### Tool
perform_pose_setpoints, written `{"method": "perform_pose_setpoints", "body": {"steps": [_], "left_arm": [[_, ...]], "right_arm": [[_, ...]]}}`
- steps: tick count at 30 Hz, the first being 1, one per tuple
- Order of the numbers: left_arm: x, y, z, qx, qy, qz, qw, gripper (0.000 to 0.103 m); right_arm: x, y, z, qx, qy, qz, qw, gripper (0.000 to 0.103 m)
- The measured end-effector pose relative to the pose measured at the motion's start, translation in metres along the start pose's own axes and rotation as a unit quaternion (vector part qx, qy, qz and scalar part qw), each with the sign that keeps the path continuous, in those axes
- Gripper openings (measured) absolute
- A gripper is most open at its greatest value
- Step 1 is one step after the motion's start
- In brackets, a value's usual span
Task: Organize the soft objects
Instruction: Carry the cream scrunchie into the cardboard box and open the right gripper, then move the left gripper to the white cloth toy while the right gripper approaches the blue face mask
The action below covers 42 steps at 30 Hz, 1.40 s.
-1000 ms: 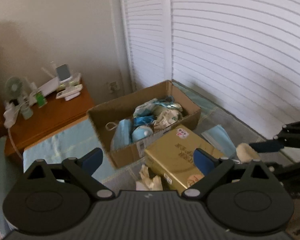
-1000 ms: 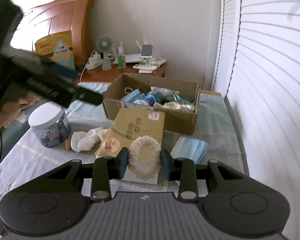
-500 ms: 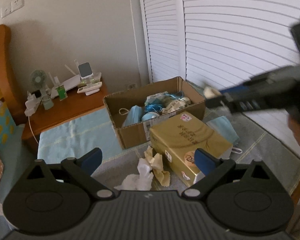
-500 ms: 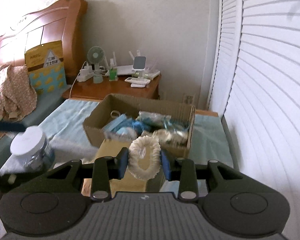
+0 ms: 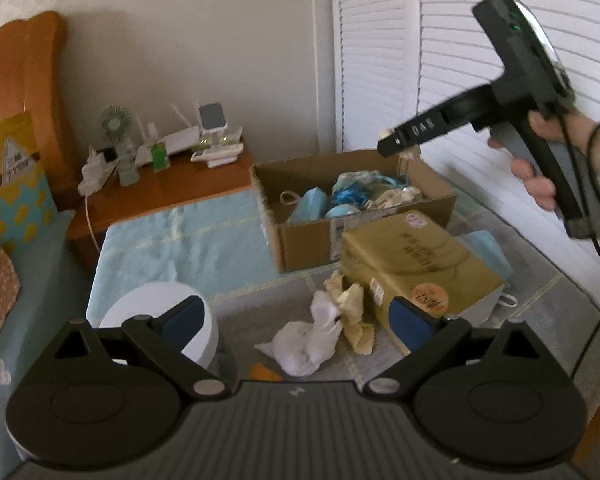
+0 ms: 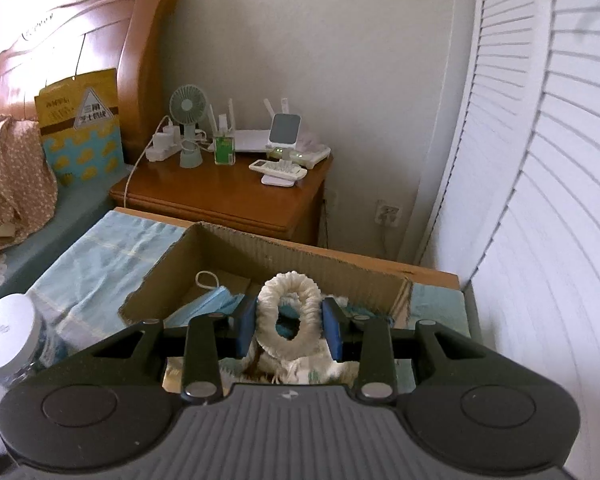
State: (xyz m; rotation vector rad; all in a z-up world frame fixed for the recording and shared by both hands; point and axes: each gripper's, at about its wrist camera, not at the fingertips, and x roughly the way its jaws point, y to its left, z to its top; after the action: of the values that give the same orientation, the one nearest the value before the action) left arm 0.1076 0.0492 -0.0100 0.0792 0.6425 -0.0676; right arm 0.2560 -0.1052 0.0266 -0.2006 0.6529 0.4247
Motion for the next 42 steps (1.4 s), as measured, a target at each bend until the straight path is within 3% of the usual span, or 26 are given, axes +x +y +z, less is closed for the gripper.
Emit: {"method": "perform_pose_setpoints", "body": {"steps": [8,10,12,14,26,36,42], "left_arm": [[0.002,0.004,-0.008,-0.003,0.006,0.004,1.0000,0.098],[0.002,0.005,-0.008,-0.006,0.008,0.006,0.9999,0.098],[0.003,0.006,-0.009,-0.008,0.009,0.006,0.9999,0.098],[0.003,0.007,-0.009,-0.008,0.009,0.005,0.9999,0.098],[-0.002,0.003,-0.016,0.005,0.008,-0.019,0.9998,0.098],[-0.007,-0.002,-0.028,0.035,0.014,-0.028,0.9989,0.098],[-0.011,-0.005,-0.037,0.046,0.001,-0.040,0.9982,0.098]], "right_arm": [[0.029,0.001,0.011,-0.001,0.011,0.001,1.000,0.041],[0.032,0.002,0.011,-0.004,0.013,-0.003,1.000,0.047],[0.033,0.001,0.011,-0.003,0.012,-0.006,1.000,0.081],[0.028,0.001,0.009,-0.003,0.006,0.001,1.000,0.094],[-0.018,0.009,-0.017,0.014,-0.005,-0.008,1.000,0.100],[-0.078,0.016,-0.062,0.061,-0.026,-0.016,0.998,0.103],[-0.099,0.022,-0.092,0.067,-0.018,-0.039,0.997,0.103]]}}
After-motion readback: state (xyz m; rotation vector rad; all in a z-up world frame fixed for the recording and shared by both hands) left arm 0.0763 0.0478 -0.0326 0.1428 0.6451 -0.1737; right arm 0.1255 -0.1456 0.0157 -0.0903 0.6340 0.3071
